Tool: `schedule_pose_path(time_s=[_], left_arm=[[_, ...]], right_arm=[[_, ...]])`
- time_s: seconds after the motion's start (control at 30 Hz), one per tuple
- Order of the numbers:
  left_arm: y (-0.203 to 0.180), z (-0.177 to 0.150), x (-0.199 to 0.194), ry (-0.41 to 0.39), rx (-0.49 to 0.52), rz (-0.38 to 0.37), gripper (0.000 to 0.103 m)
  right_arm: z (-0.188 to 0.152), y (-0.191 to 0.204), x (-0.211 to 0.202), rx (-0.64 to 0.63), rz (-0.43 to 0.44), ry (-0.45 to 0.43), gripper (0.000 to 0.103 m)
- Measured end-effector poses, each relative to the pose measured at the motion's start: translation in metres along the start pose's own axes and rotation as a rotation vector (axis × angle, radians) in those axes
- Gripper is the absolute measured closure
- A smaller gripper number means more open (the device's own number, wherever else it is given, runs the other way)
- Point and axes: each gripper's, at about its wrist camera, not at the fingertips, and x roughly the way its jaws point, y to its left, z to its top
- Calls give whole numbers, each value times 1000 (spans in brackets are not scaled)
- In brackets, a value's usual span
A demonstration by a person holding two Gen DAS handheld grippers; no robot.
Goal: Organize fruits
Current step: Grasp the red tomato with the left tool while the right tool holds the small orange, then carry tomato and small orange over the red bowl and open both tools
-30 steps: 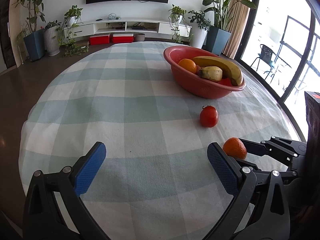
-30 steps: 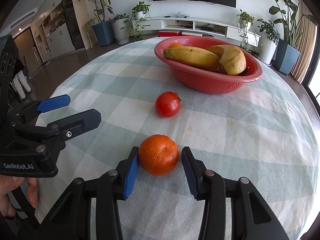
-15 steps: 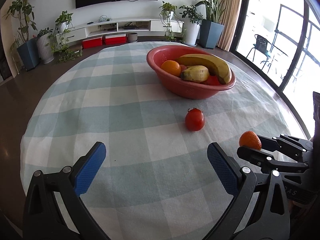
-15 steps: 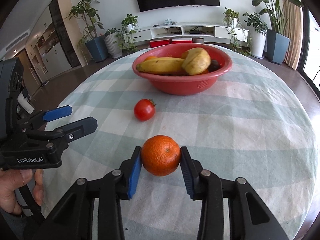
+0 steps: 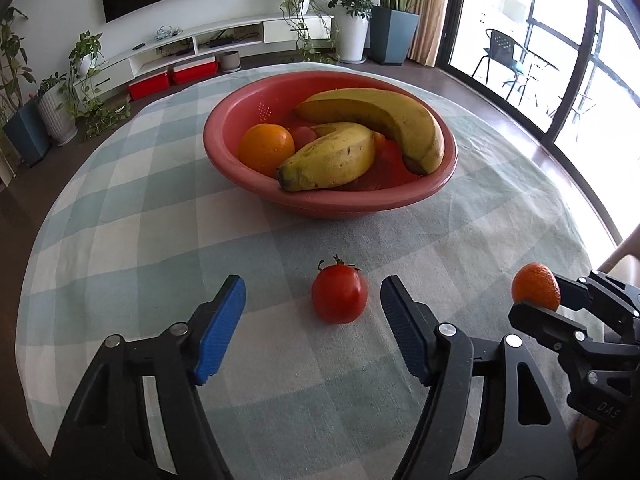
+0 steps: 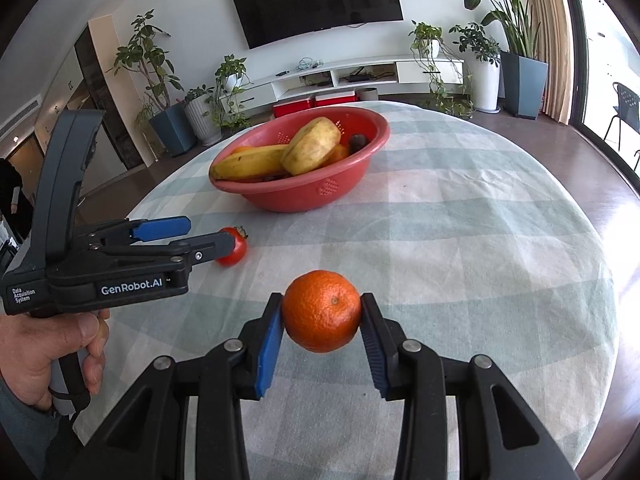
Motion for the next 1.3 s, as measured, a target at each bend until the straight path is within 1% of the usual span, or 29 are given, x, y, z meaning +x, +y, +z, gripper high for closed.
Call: schedule_pose_path(time_s=[0.1, 0.13, 0.17, 0.27, 0.33, 0.37, 0.47, 0.63, 0.93, 1.07, 1.3], left_arm=[[0, -1, 10, 23, -1, 7, 35], [-2, -1, 13, 29, 2, 6, 37], [-3, -1, 16, 36, 7, 5, 42], [-7, -2, 24, 55, 23, 9, 49], [-9, -2, 26, 52, 26, 8, 53], [-9, -1, 27, 51, 26, 7, 59], [-8, 2, 30, 49, 27, 0, 70], [-4, 0, 29, 44, 28, -5, 73], [6, -7, 15, 12, 9, -26, 73], [0, -17, 7, 2, 11, -29, 73], [6, -24, -5, -24, -8, -44, 73]], right_arm=[[1, -5, -1, 14, -2, -8, 62], [1, -6, -1, 15, -1, -8, 62], [1, -6, 0, 14, 1, -6, 62], [1, -5, 0, 10, 2, -8, 62], [1, -6, -1, 12, 2, -10, 62], [1, -6, -1, 13, 1, -11, 62], [0, -5, -1, 14, -1, -9, 63], [1, -6, -1, 13, -4, -11, 62], [0, -7, -1, 14, -9, -12, 62], [0, -6, 0, 11, -15, -6, 63], [0, -7, -2, 24, -17, -8, 62]])
